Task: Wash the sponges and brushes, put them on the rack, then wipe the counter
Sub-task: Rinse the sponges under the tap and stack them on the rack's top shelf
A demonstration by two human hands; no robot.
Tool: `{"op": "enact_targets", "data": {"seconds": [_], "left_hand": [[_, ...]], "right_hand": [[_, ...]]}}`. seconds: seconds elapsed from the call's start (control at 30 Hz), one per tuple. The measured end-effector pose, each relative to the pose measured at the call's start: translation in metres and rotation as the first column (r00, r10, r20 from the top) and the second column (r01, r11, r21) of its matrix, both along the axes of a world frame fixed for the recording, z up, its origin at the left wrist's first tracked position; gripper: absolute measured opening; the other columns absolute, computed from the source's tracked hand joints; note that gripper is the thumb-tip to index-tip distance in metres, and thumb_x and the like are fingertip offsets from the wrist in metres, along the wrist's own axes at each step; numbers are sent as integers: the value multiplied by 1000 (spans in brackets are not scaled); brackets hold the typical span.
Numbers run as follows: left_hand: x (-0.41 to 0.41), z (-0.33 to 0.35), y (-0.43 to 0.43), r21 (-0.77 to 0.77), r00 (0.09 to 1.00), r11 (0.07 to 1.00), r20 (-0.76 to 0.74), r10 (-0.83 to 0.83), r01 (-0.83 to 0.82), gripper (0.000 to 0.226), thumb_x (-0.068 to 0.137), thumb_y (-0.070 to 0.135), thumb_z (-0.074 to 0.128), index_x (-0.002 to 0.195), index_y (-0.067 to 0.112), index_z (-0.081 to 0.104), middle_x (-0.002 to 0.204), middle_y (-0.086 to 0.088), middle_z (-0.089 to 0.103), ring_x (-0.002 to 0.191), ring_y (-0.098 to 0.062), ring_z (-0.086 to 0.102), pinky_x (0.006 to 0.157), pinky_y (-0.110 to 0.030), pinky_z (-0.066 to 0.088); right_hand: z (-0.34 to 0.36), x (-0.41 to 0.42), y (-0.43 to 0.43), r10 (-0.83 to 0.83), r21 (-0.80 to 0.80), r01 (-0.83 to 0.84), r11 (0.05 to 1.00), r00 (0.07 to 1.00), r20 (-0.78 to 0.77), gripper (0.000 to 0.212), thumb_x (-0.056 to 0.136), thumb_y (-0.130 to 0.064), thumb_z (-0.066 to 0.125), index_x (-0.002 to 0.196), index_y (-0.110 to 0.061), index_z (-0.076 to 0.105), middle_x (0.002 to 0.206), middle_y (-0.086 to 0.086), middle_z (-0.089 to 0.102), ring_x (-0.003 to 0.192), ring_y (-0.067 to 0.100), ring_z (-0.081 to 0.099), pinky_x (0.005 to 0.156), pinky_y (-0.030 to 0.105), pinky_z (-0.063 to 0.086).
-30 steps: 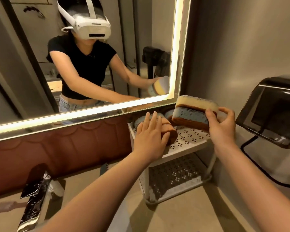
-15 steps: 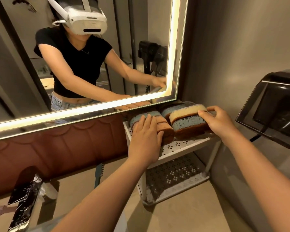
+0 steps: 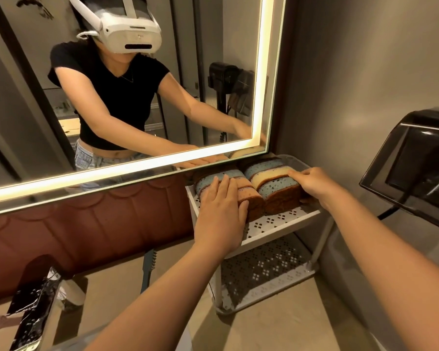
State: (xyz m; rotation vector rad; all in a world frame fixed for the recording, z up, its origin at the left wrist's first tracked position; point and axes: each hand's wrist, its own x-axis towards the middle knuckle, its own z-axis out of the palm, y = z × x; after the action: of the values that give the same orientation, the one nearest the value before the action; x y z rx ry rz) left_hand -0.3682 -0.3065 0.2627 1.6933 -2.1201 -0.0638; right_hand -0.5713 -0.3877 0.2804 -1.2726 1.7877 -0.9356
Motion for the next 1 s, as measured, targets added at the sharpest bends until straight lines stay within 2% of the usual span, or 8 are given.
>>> {"op": "enact_targets", "data": {"seconds": [0.1, 0.2, 0.4, 0.57, 0.7, 0.83, 0.93, 1.0], "left_hand": [[0, -1, 0, 4, 1000, 1000, 0, -1, 1, 59, 99, 41, 24, 150, 16, 9, 159, -2, 9, 146, -20, -1, 118, -31, 2], [1, -1, 1, 18, 1000, 1000, 12, -1, 1, 59, 99, 41, 24, 150, 15, 8, 159, -2, 8, 146, -19, -1, 118, -31, 2], [2, 1, 0, 41, 1000, 999, 14, -12, 12, 60, 99, 42, 25, 150, 14, 9, 159, -4, 9, 146, -20, 0, 118, -33, 2], [4, 14, 4, 80, 1000, 997, -5, -21, 21, 61, 99, 43, 24, 150, 14, 8, 159, -4, 8, 146, -19, 2, 117, -37, 3], [11, 40, 20, 48, 996, 996, -61, -66, 69, 55, 99, 40, 28, 147, 14, 22, 155, -5, 23, 144, -19, 15, 117, -39, 7], [35, 66, 44, 138, 988, 980, -90, -128, 140, 45, 97, 38, 35, 133, 14, 46, 134, -10, 53, 121, -26, 49, 103, -42, 38], [67, 73, 76, 180, 983, 972, -124, -133, 154, 36, 96, 41, 38, 116, 17, 58, 112, -5, 64, 99, -20, 59, 89, -43, 48], [94, 73, 104, 209, 988, 969, -104, -113, 132, 35, 96, 41, 39, 111, 17, 60, 107, -2, 65, 96, -16, 60, 88, -41, 49]], "right_hand": [[-7, 2, -5, -24, -69, 21, 997, 999, -48, 40, 91, -38, 54, 111, -4, 62, 109, 12, 61, 100, 27, 56, 74, 37, 52], [-14, 1, -7, -68, -160, 25, 987, 961, -268, 42, 90, -45, 51, 108, -12, 69, 113, 13, 65, 111, 33, 55, 96, 48, 45], [-12, 10, 6, -249, -312, 114, 943, 865, -436, 46, 90, -48, 49, 118, -13, 62, 123, 17, 53, 119, 35, 44, 96, 42, 39], [0, 20, 33, -311, -492, 84, 867, 862, -401, 32, 92, -39, 51, 101, -12, 64, 109, 15, 55, 107, 32, 47, 77, 33, 36], [15, 34, 56, -170, -510, -83, 856, 887, -430, 27, 92, -38, 51, 94, -14, 64, 98, 8, 60, 89, 21, 52, 71, 30, 38], [39, 58, 86, 25, -484, -252, 838, 904, -427, 20, 92, -37, 53, 84, -22, 63, 77, -6, 59, 78, 14, 54, 67, 29, 42], [53, 85, 118, 281, -362, -442, 821, 864, -418, 17, 91, -34, 54, 92, -22, 66, 81, -9, 60, 80, 11, 56, 68, 26, 45], [56, 107, 142, 423, -302, -560, 771, 806, -415, 17, 91, -33, 55, 95, -21, 67, 84, -11, 61, 81, 6, 58, 68, 22, 45]]}}
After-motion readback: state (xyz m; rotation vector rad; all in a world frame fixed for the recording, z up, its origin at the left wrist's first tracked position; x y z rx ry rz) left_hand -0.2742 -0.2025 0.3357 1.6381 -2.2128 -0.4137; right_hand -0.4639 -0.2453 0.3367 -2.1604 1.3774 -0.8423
